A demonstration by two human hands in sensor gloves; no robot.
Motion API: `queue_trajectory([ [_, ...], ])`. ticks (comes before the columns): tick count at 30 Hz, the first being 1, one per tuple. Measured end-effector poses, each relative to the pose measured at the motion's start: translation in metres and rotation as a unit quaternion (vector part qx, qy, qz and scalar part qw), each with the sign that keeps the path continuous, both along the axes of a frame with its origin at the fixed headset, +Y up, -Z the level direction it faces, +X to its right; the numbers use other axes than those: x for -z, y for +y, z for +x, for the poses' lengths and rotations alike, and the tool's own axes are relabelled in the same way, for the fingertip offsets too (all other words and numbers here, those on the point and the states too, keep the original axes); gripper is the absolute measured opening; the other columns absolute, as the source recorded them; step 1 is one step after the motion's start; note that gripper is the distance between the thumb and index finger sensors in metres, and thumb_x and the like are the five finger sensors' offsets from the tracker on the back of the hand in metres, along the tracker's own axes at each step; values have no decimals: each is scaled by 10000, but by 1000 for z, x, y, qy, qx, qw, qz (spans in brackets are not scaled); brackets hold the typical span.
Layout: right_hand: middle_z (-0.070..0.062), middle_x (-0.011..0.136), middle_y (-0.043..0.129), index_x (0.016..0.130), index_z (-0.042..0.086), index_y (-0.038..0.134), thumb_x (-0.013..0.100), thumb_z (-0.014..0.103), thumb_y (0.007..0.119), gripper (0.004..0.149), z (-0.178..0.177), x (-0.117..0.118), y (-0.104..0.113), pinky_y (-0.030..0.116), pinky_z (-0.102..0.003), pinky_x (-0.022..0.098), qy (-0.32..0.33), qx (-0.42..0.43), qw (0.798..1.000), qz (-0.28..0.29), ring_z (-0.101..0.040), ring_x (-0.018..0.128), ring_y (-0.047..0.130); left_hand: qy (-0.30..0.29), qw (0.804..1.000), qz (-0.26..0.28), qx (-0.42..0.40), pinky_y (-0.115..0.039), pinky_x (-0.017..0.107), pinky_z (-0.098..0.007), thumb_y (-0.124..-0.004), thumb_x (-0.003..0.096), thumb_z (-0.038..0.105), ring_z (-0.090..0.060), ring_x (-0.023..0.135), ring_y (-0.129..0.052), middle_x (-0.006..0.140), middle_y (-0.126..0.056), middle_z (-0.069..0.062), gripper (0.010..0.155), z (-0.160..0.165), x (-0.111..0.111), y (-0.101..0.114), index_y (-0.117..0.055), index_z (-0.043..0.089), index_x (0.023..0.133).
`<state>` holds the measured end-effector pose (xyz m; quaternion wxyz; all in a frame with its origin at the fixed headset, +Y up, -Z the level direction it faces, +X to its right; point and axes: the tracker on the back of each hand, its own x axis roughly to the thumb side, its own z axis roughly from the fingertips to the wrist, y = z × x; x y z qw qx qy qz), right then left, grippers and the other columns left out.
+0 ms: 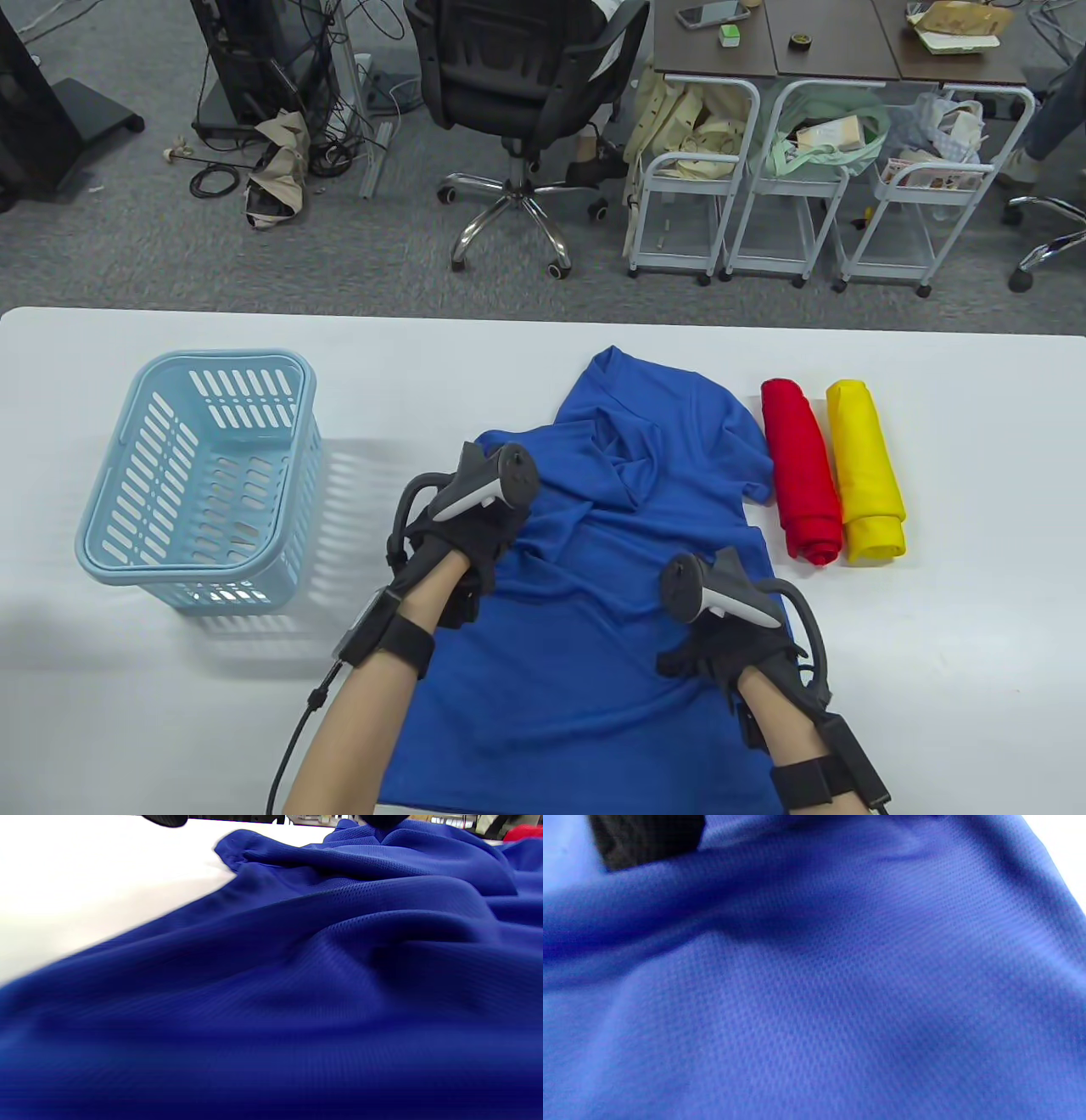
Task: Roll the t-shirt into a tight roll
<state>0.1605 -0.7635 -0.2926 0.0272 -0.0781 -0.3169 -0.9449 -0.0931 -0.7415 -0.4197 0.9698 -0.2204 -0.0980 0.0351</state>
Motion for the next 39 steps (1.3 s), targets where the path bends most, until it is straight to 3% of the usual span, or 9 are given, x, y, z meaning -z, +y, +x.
queue_trajectory([
  [7, -103, 1209, 107, 1153, 289, 172, 440, 574, 817, 1003, 1, 0, 0, 404, -611, 759, -5, 2, 1000, 1, -434, 1132, 158, 97, 993, -36, 60, -9, 699, -691, -311, 550, 536, -368, 1149, -30, 1277, -153, 25, 648, -23, 48, -29, -112, 358, 1140],
  [12, -104, 1206, 100, 1149, 290, 171, 433, 576, 827, 1012, 0, 1, 1, 420, -612, 756, -7, 1, 1000, -1, -435, 1128, 160, 339, 923, -1, 179, -181, 742, -718, -274, 539, 560, -493, 1118, -382, 1221, -432, -256, 721, -80, 52, -27, -149, 222, 1164],
  [14, -110, 1204, 99, 1149, 283, 166, 432, 579, 826, 1019, 0, 1, 1, 424, -615, 754, -5, 1, 1000, -2, -445, 1124, 157, 358, 918, 6, 173, -255, 755, -708, -302, 541, 532, -524, 1076, -457, 1180, -515, -288, 717, -91, 50, -24, -211, 178, 1158],
  [18, -121, 1205, 110, 1151, 273, 176, 428, 580, 831, 1023, -2, 1, 1, 435, -617, 751, 0, -6, 1000, 1, -455, 1124, 176, 187, 974, 89, 89, -377, 786, -666, -334, 553, 479, -430, 1150, -323, 1260, -267, -114, 658, -72, 42, -10, -217, 235, 1153],
  [22, -115, 1202, 96, 1149, 279, 166, 431, 583, 826, 1021, 0, 1, 0, 429, -616, 753, -4, -1, 1000, -3, -445, 1123, 158, 77, 997, -2, 9, -353, 797, -650, -342, 549, 507, -378, 1170, -381, 1266, -352, -76, 660, -60, 50, -22, -217, 272, 1153],
  [26, -117, 1203, 110, 1148, 277, 174, 424, 583, 833, 1026, -2, 3, 1, 441, -615, 750, -2, -6, 1000, 0, -451, 1123, 178, 176, 983, -52, 7, -235, 783, -668, -284, 558, 532, -442, 1122, -62, 1247, -81, -124, 664, -71, 66, -35, 7, 326, 1117],
  [30, -118, 1203, 114, 1148, 278, 177, 422, 575, 837, 1025, -2, 3, 1, 444, -614, 749, -4, -6, 1000, 1, -453, 1122, 181, 374, 923, -35, -82, -218, 764, -675, -343, 564, 526, -493, 1035, 41, 1176, 21, -217, 675, -83, 61, -25, 32, 322, 1088],
  [36, -126, 1202, 117, 1148, 274, 179, 422, 573, 836, 1024, -4, 4, 1, 449, -613, 748, -2, -11, 1000, 1, -455, 1121, 187, 161, 981, 91, 55, -417, 786, -625, -451, 563, 512, -456, 1121, -327, 1246, -278, -158, 622, -32, 45, -2, -348, 325, 1147],
  [39, -126, 1202, 118, 1149, 273, 178, 423, 574, 834, 1024, -4, 4, 1, 449, -613, 748, -1, -11, 1000, 1, -455, 1122, 186, 75, 995, 20, 54, -436, 783, -644, -440, 565, 538, -349, 1158, -485, 1249, -503, -39, 609, -13, 51, -14, -420, 355, 1145],
])
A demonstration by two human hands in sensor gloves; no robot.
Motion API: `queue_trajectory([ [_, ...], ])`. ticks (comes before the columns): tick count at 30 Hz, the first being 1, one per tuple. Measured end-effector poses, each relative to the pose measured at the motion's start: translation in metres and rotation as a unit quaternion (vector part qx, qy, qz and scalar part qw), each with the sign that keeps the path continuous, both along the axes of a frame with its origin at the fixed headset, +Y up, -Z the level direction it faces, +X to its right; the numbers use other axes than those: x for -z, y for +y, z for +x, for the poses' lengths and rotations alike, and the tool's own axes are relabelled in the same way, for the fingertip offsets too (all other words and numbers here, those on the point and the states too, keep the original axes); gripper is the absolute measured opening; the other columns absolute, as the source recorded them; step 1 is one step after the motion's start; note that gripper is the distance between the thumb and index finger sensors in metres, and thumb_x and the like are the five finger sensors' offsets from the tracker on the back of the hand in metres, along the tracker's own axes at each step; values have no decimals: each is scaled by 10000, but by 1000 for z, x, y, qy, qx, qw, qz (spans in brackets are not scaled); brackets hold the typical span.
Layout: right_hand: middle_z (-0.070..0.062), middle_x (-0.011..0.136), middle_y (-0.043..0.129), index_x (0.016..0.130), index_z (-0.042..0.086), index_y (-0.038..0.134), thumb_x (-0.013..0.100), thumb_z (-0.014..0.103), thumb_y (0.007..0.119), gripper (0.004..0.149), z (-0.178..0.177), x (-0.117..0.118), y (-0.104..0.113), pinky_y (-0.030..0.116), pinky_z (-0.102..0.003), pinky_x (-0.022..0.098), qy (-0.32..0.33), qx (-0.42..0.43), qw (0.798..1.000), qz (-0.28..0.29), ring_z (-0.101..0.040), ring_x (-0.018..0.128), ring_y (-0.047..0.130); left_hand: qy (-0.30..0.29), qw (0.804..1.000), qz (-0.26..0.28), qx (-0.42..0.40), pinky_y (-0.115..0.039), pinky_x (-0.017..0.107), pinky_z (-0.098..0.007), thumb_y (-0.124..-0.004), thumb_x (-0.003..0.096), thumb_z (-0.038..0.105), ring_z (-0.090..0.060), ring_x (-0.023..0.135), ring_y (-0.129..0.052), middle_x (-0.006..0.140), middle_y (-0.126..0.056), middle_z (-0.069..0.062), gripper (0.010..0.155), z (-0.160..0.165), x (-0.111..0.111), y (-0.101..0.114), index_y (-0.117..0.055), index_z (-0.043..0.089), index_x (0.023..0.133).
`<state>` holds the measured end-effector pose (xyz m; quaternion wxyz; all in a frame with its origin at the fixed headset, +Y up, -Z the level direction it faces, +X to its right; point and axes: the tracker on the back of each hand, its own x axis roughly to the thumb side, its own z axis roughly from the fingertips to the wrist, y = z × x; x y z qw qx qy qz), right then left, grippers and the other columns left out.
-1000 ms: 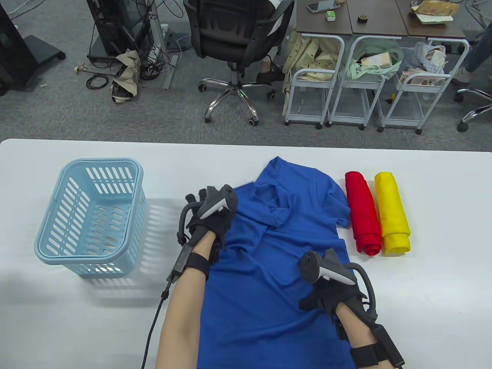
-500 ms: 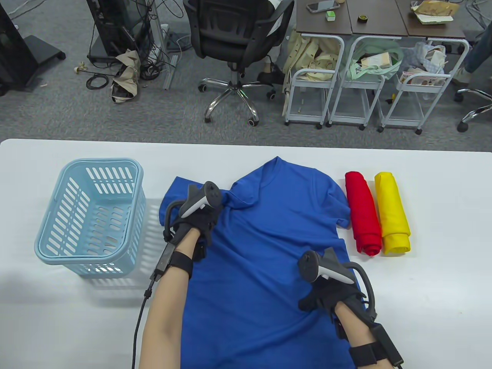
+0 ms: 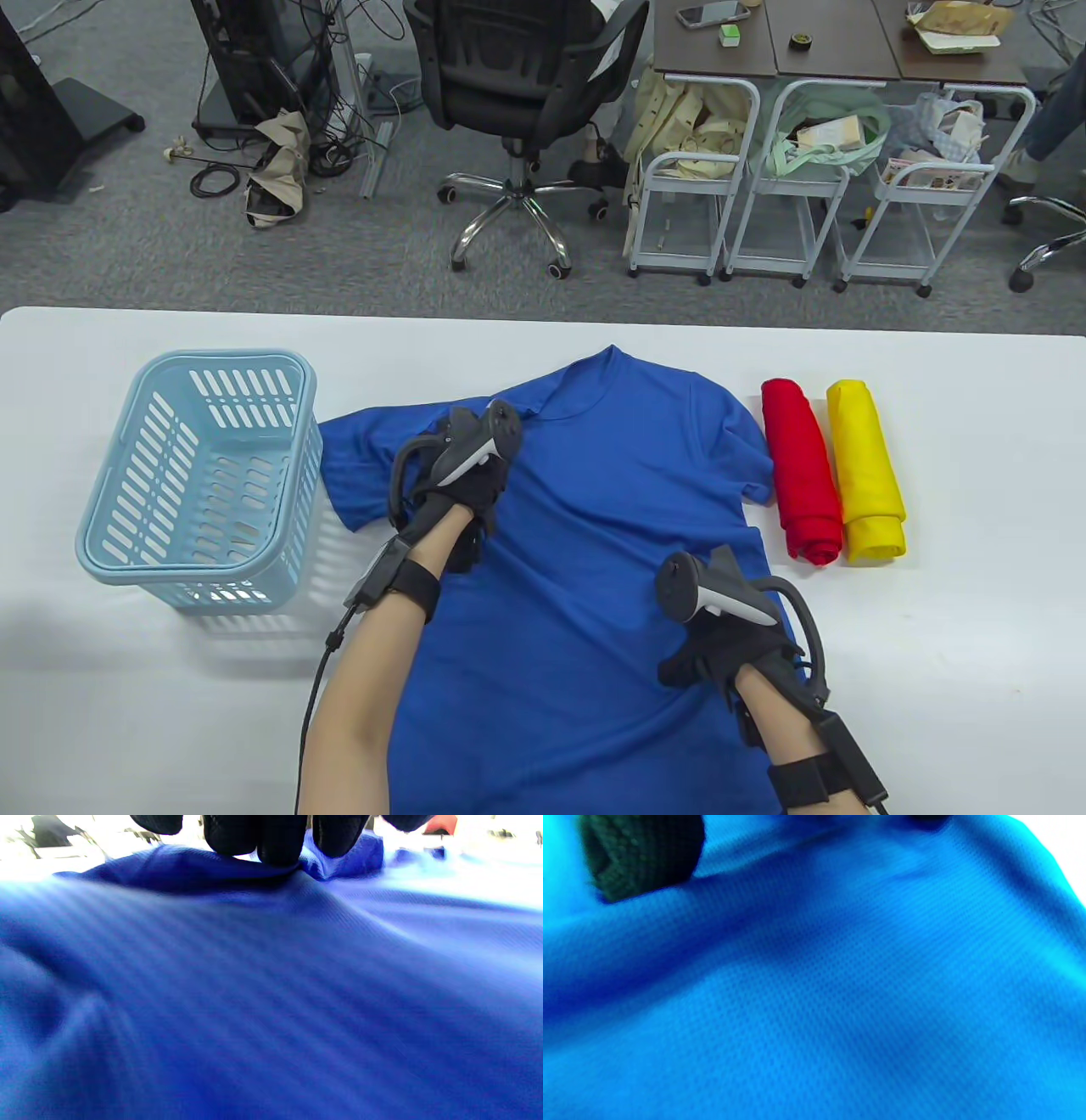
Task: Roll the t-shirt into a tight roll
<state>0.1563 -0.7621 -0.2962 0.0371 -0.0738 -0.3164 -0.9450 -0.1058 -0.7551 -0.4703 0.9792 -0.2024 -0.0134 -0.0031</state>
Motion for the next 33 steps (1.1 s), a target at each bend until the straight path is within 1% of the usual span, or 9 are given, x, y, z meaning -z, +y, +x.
queue_trajectory([
  [5, -121, 1202, 117, 1148, 278, 177, 420, 578, 833, 1026, 0, 0, 0, 450, -611, 749, 0, 0, 1000, 1, -452, 1122, 186, 120, 991, -37, -39, -293, 779, -682, -361, 562, 593, -417, 1163, -206, 1262, -175, -122, 688, -18, 29, -12, -135, 335, 1158],
  [8, -117, 1200, 102, 1145, 288, 168, 416, 578, 839, 1032, 2, 2, -1, 445, -609, 751, -4, 7, 1000, -4, -446, 1121, 161, 211, 966, -5, -150, -220, 763, -689, -386, 560, 554, -422, 1110, -55, 1214, -43, -100, 702, -34, 21, -10, -58, 287, 1120],
  [11, -128, 1200, 97, 1146, 286, 163, 412, 590, 834, 1041, -1, 5, -2, 448, -611, 749, -4, 3, 1000, -3, -455, 1119, 161, 131, 989, 31, -68, -264, 770, -679, -401, 555, 554, -417, 1121, -102, 1219, -71, -89, 700, -25, 3, 3, -89, 290, 1124],
  [14, -137, 1204, 97, 1149, 280, 169, 413, 590, 830, 1037, -2, 5, -1, 453, -616, 746, -3, -1, 1000, -1, -464, 1120, 176, 53, 998, 9, 20, -286, 779, -668, -400, 556, 556, -418, 1123, -112, 1214, -56, -104, 702, -15, -24, 9, -102, 285, 1131],
  [18, -131, 1203, 113, 1152, 274, 176, 434, 569, 824, 1012, -2, 3, -1, 442, -625, 744, -7, 4, 1000, 1, -457, 1121, 176, -8, 998, -63, 5, -397, 786, -645, -403, 553, 572, -425, 1143, -339, 1241, -210, -132, 693, -15, -77, 5, -190, 285, 1147],
  [22, -115, 1213, 332, 1160, 265, 348, 471, 517, 829, 878, -12, -8, 14, 486, -615, 734, 24, -40, 998, 41, -434, 1125, 426, -25, 996, -82, 13, -387, 789, -647, -399, 553, 583, -428, 1145, -254, 1235, -142, -128, 671, -31, -124, -1, -181, 360, 1146],
  [26, -77, 1153, 612, 1122, 270, 539, 538, 457, 764, 654, -9, -9, 32, 587, -559, 709, 3, 18, 998, 64, -367, 1058, 673, -45, 993, -86, 67, -410, 789, -645, -409, 547, 593, -426, 1151, -328, 1249, -219, -131, 679, -44, -165, -7, -211, 351, 1149],
  [30, -124, 1218, 422, 1166, 234, 423, 578, 463, 688, 684, -5, -4, 31, 518, -561, 740, -22, 29, 996, 78, -418, 1118, 501, -58, 994, -32, 89, -425, 794, -636, -402, 545, 602, -406, 1160, -376, 1261, -263, -117, 695, -54, -181, -5, -204, 335, 1156],
  [33, -167, 1222, 235, 1187, 199, 253, 600, 497, 601, 745, -8, 3, 13, 458, -559, 755, -34, 21, 998, 38, -460, 1131, 316, -39, 997, -55, 48, -411, 794, -642, -376, 531, 631, -428, 1158, -347, 1254, -210, -146, 728, -58, -171, -11, -158, 325, 1154],
])
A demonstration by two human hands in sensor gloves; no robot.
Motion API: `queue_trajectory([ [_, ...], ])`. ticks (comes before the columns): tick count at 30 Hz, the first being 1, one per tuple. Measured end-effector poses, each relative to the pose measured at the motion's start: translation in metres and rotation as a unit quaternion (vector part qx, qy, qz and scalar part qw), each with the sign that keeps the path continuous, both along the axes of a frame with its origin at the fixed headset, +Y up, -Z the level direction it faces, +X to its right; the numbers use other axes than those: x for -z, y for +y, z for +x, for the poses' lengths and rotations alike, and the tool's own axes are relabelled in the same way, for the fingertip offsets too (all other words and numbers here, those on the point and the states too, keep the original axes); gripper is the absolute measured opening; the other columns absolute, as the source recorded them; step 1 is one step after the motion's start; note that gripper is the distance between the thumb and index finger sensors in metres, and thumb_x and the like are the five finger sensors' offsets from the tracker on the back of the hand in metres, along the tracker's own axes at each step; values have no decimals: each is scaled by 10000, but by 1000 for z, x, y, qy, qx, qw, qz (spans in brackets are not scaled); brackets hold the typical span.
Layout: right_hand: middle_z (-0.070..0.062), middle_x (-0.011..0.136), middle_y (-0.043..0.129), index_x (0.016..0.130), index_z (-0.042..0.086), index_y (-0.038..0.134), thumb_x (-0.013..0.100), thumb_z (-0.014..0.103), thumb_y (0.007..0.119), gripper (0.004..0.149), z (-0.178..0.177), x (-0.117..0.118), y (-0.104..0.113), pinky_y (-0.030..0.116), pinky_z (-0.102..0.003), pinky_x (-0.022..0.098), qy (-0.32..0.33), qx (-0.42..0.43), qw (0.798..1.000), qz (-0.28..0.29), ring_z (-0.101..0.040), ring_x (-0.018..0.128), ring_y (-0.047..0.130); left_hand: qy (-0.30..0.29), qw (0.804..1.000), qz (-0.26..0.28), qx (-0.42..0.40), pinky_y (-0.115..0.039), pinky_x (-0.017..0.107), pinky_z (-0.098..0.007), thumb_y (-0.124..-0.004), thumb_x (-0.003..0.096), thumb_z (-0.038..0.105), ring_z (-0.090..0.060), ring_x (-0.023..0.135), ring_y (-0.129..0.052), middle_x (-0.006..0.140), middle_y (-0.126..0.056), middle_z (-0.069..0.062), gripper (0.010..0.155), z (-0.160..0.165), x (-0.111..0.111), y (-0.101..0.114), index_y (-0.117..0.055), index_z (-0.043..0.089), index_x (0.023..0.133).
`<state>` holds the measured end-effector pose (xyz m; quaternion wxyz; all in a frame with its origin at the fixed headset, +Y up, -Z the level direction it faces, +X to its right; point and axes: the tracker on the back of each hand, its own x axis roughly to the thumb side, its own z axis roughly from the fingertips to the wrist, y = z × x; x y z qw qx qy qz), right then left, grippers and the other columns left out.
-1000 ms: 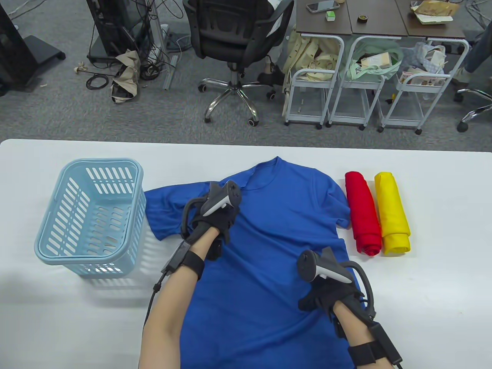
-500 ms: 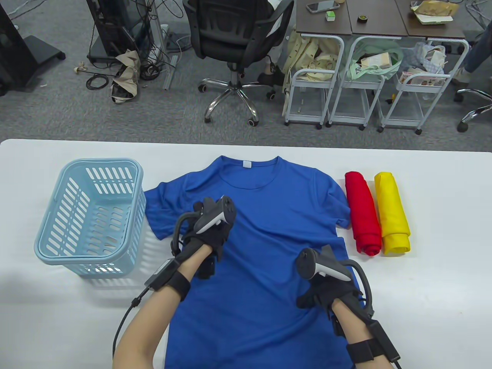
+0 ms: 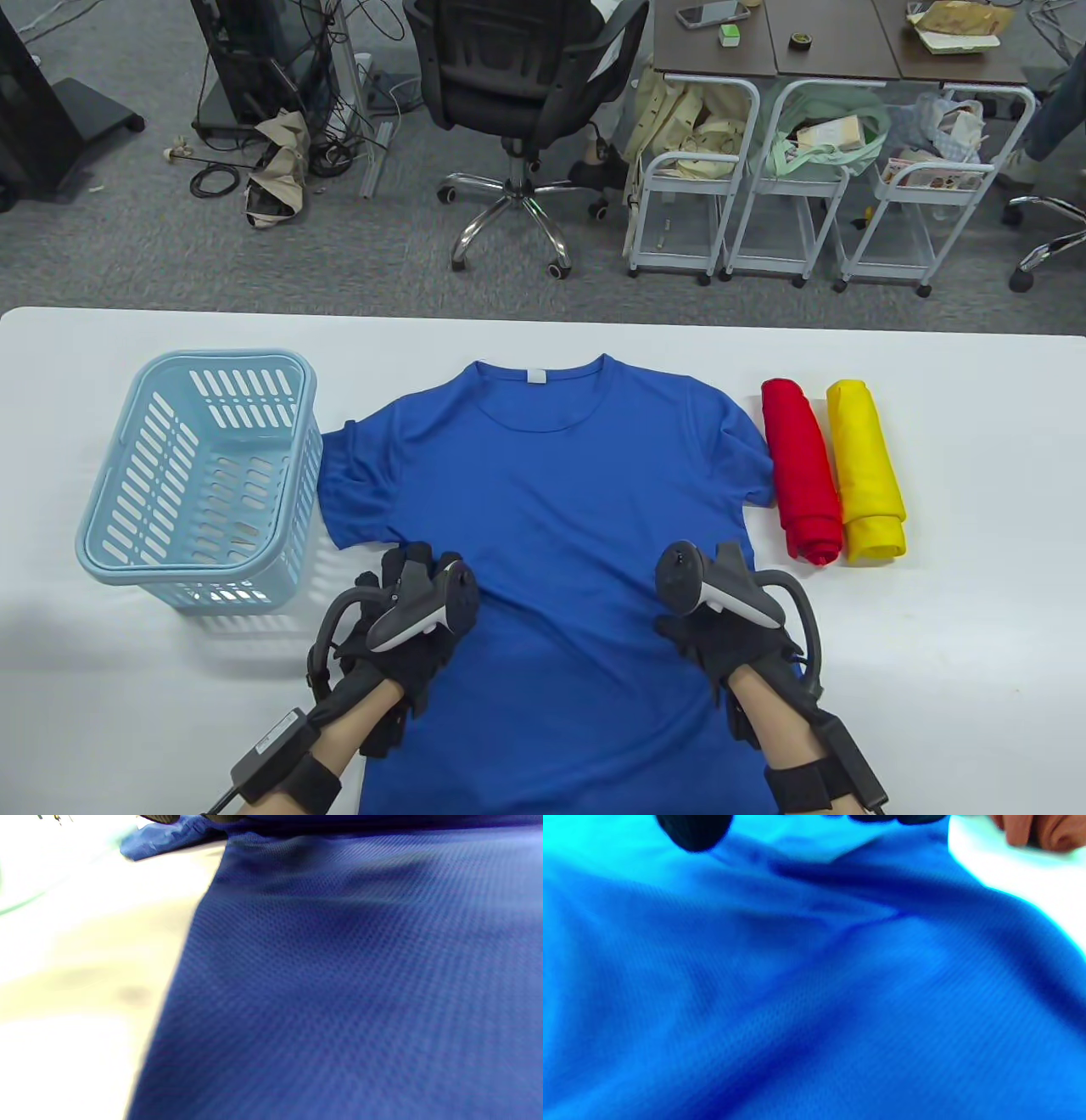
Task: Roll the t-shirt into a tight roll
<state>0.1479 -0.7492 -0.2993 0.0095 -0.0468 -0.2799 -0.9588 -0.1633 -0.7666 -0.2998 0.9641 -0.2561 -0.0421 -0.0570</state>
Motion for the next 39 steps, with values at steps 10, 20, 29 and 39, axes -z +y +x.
queue_trajectory([
  [10, -148, 1161, -21, 1140, 227, 29, 598, 561, 532, 812, 7, 48, -23, 326, -574, 770, -62, -14, 996, -68, -455, 1092, 49, 39, 996, -79, -32, -212, 782, -664, -360, 507, 678, -406, 1100, -12, 1166, 88, -92, 775, -6, 65, -17, 55, 350, 1073],
  [20, -105, 1152, -45, 1125, 254, 28, 588, 555, 566, 817, 12, 70, -22, 278, -579, 772, -93, 1, 993, -78, -420, 1088, 12, 54, 993, -82, -64, -120, 764, -648, -358, 507, 650, -395, 1060, 54, 1126, 123, -95, 753, -9, 77, -21, 69, 350, 1050],
  [29, -160, 1229, 288, 1183, 204, 347, 589, 523, 654, 741, 2, 54, 13, 485, -576, 744, -61, 12, 998, 21, -452, 1130, 404, -13, 999, -38, 0, -352, 798, -650, -387, 531, 632, -438, 1149, -219, 1242, -110, -134, 736, -9, 43, 15, -114, 332, 1145],
  [39, -138, 1144, -49, 1124, 208, 2, 590, 611, 482, 825, 9, 83, -28, 258, -577, 766, -121, 2, 991, -55, -457, 1068, 12, 2, 996, -93, -8, -231, 783, -672, -316, 516, 648, -383, 1105, 21, 1163, 114, -64, 728, -23, 52, -16, 95, 371, 1049],
])
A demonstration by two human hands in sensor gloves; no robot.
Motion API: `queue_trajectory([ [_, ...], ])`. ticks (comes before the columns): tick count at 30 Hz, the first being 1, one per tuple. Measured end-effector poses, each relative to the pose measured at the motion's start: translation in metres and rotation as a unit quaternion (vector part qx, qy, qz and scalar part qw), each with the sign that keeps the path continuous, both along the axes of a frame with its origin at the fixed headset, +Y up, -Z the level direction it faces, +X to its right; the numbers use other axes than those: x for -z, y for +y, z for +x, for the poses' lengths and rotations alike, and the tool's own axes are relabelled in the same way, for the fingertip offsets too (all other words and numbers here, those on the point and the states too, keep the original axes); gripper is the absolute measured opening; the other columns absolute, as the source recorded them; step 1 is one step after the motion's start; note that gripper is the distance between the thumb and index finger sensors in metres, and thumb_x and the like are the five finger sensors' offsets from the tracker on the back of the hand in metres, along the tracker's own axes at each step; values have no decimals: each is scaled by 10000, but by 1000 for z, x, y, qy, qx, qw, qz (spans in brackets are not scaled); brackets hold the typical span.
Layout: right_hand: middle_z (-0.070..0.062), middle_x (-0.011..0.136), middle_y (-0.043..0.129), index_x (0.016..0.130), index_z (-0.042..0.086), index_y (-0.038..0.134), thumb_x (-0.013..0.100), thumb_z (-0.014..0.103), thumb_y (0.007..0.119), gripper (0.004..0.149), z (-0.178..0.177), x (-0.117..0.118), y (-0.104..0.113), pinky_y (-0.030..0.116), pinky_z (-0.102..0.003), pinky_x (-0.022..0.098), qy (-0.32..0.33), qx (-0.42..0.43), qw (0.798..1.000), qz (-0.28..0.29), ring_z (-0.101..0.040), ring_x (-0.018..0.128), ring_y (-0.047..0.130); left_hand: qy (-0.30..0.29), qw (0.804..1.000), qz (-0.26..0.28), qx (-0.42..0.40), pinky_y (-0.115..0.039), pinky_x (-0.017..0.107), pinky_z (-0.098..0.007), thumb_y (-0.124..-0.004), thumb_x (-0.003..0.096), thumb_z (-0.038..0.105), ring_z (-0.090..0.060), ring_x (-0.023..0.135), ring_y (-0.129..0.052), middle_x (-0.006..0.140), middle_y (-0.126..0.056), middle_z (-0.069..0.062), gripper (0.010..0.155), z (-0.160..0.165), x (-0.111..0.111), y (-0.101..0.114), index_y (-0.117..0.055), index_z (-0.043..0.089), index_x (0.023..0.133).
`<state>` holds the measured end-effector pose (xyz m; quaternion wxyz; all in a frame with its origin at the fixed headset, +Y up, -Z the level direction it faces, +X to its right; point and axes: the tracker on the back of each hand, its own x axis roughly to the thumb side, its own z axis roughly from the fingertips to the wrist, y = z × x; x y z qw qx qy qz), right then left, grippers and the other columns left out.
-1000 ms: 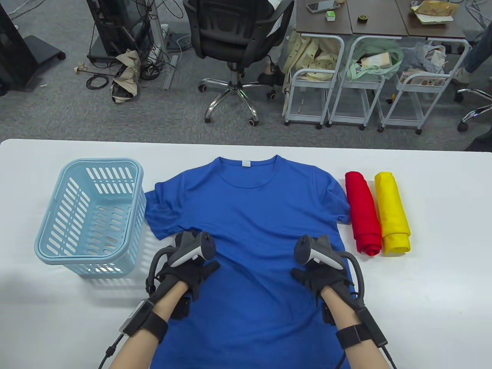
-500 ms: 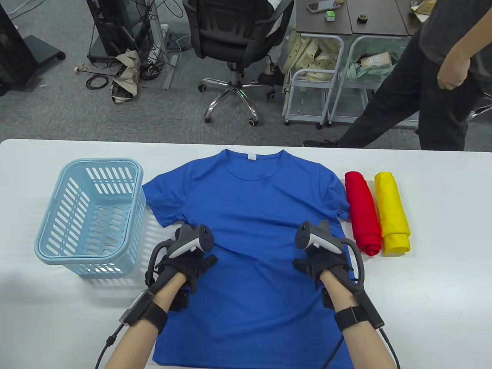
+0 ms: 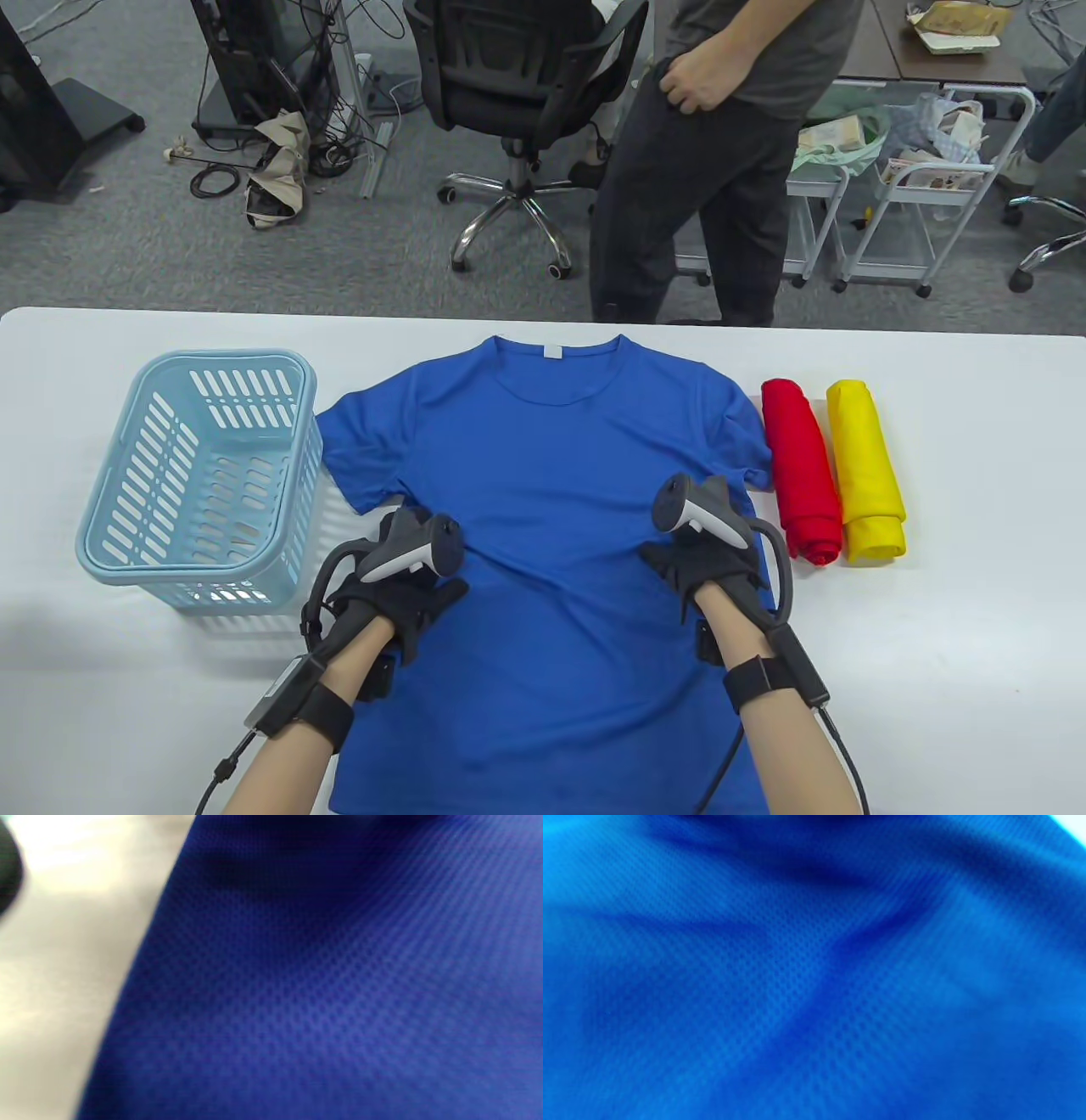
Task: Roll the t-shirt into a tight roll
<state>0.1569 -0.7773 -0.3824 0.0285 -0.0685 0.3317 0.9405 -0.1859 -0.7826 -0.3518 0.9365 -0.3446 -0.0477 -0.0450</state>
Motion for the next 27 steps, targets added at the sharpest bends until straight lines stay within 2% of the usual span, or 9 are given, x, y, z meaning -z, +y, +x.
queue_trajectory([
  [7, -95, 1138, -100, 1114, 250, -28, 591, 611, 519, 839, 8, 18, 1, 211, -561, 776, -15, 19, 999, -25, -422, 1067, -44, 14, 1000, 1, -24, -163, 767, -680, -313, 518, 634, -381, 1081, 61, 1143, 146, -62, 716, -1, 8, -3, 100, 375, 1043],
  [11, -47, 1105, -181, 1089, 290, -83, 593, 610, 521, 844, 23, 25, -4, 97, -539, 756, -49, 61, 996, -37, -374, 1034, -156, 13, 999, -9, -39, -143, 762, -674, -321, 540, 572, -386, 1063, 82, 1129, 156, -73, 685, 1, 3, -2, 91, 360, 1044],
  [15, -51, 1123, -151, 1099, 289, -60, 589, 602, 545, 851, 35, 31, 0, 150, -546, 772, -54, 39, 997, -38, -383, 1058, -109, -21, 1000, -11, -16, -217, 777, -666, -322, 536, 595, -395, 1080, 45, 1152, 114, -79, 690, -1, -13, 2, 51, 359, 1066],
  [19, -71, 1139, -108, 1113, 268, -25, 602, 564, 558, 829, 32, 31, 5, 204, -555, 778, -55, 25, 998, -33, -401, 1073, -56, -30, 999, -12, -11, -231, 782, -662, -330, 534, 605, -396, 1085, 22, 1158, 106, -80, 699, -5, -22, 5, 46, 359, 1069],
  [21, -106, 1162, -25, 1132, 232, 41, 617, 520, 571, 794, 22, 27, 11, 268, -553, 778, -34, -2, 999, -16, -418, 1095, 41, -24, 1000, 7, -10, -234, 785, -662, -331, 533, 606, -399, 1089, 16, 1161, 102, -87, 707, -5, -22, 8, 45, 348, 1072],
  [23, -115, 1169, -6, 1138, 225, 52, 616, 524, 552, 783, 5, 17, 18, 284, -552, 775, 17, -16, 1000, 3, -422, 1097, 54, -18, 1000, 11, -22, -247, 787, -661, -336, 534, 606, -403, 1092, 5, 1166, 92, -93, 716, -4, -18, 12, 37, 332, 1081],
  [26, -125, 1181, 22, 1150, 218, 70, 612, 540, 550, 789, -24, -4, 25, 303, -556, 772, 75, 10, 997, 23, -433, 1101, 73, 4, 999, 19, -44, -266, 792, -656, -343, 542, 588, -406, 1098, -12, 1169, 82, -97, 712, 1, -11, 18, 33, 321, 1085],
  [27, -128, 1182, 26, 1152, 218, 71, 608, 548, 550, 796, -32, -10, 27, 309, -559, 770, 92, 11, 995, 24, -439, 1101, 77, 15, 999, 28, -37, -286, 793, -657, -348, 562, 526, -406, 1107, -38, 1176, 63, -97, 675, 2, -8, 20, 20, 318, 1089],
])
